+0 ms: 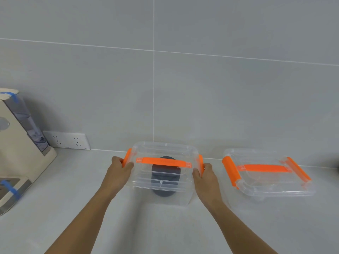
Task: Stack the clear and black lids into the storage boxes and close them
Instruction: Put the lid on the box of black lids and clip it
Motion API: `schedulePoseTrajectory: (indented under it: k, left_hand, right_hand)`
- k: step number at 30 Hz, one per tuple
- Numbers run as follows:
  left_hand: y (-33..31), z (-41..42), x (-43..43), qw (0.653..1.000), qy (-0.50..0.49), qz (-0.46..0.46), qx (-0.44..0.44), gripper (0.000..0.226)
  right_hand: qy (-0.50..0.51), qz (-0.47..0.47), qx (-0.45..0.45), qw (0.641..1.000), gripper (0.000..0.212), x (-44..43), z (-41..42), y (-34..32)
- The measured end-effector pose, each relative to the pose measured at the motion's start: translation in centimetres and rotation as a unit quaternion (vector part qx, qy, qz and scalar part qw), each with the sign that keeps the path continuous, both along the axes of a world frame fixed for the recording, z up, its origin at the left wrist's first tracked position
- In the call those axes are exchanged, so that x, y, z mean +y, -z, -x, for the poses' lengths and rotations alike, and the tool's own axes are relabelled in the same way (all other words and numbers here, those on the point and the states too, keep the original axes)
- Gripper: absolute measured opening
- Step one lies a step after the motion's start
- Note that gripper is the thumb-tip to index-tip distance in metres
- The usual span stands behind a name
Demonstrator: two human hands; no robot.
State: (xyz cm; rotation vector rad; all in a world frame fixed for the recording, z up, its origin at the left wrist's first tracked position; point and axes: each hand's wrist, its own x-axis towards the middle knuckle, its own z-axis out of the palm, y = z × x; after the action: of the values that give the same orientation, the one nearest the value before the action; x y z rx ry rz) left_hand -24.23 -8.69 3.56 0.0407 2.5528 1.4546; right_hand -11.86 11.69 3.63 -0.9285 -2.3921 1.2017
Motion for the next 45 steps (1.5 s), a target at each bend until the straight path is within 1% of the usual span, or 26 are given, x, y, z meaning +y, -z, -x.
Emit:
schedulePoseTrajectory:
  k: [2,3,12,14,15,17,20,23,25,28,31,35,37,39,40,42,44,45]
  left_hand:
    - [0.0,0.1,0.0,1.0,0.016,-0.015,-0.011,0.038]
    - [0.1,0.0,0.1,1.0,0.023,-0.016,-0.008,0.04]
    - [0.2,-0.4,0.3,0.997,0.034,0.042,0.048,0.039]
    - [0.2,-0.2,0.4,0.993,0.039,0.085,0.073,0.04]
    - [0.1,0.0,0.5,0.987,0.046,0.123,0.091,0.039]
    - [0.0,0.2,0.5,0.972,0.056,0.193,0.121,0.035]
    - [0.3,0.4,0.5,0.965,0.058,0.221,0.131,0.031]
    - [0.5,0.5,0.7,0.963,0.057,0.222,0.141,0.03]
    - [0.5,0.6,0.7,0.966,0.053,0.209,0.145,0.034]
    - [0.6,0.4,0.6,0.972,0.041,0.187,0.14,0.039]
    - [0.8,0.0,0.6,0.977,0.018,0.166,0.13,0.045]
    - [0.6,-0.5,0.5,0.975,0.011,0.181,0.127,0.048]
    - [0.3,-0.6,0.5,0.97,0.01,0.21,0.119,0.047]
    - [-0.3,-0.6,0.5,0.964,0.016,0.241,0.11,0.045]
    - [-0.8,-0.8,0.4,0.962,0.021,0.252,0.104,0.047]
    - [-1.8,-1.0,0.4,0.957,0.026,0.268,0.109,0.058]
    - [-3.2,-1.5,0.5,0.952,0.027,0.272,0.135,0.066]
    - [-3.8,-1.7,0.7,0.95,0.027,0.27,0.152,0.066]
  right_hand:
    - [-0.013,-0.027,-0.026,0.999,0.023,0.2,0.1,-0.2]
    - [-0.018,-0.038,-0.037,0.998,0.024,0.2,0.2,-0.2]
    - [-0.03,-0.125,-0.107,0.986,0.029,0.3,0.7,-0.5]
    - [-0.06,-0.192,-0.146,0.969,0.027,0.3,0.8,-0.6]
    - [-0.075,-0.231,-0.164,0.956,0.026,0.3,0.9,-0.6]
    - [-0.076,-0.248,-0.174,0.95,0.028,0.3,1.1,-0.6]
    - [-0.053,-0.218,-0.159,0.961,0.027,0.5,1.5,-0.6]
    - [-0.065,-0.23,-0.139,0.961,0.031,0.3,1.3,-0.6]
    - [-0.07,-0.237,-0.132,0.96,0.032,0.3,1.1,-0.5]
    - [-0.044,-0.226,-0.133,0.964,0.026,0.5,1.2,-0.4]
    - [-0.029,-0.214,-0.127,0.968,0.028,0.5,1.3,-0.1]
    - [-0.027,-0.184,-0.113,0.976,0.029,0.4,1.2,-0.2]
    - [-0.034,-0.158,-0.106,0.981,0.032,0.5,0.9,-0.2]
    - [-0.045,-0.117,-0.092,0.988,0.039,0.5,0.3,-0.5]
    - [-0.047,-0.092,-0.08,0.991,0.043,0.5,-0.2,-0.8]
    - [-0.048,-0.054,-0.058,0.996,0.048,0.8,-1.2,-1.5]
    - [-0.047,-0.023,-0.05,0.997,0.044,1.5,-2.5,-2.8]
    - [-0.048,0.0,-0.039,0.998,0.038,2.0,-3.2,-3.5]
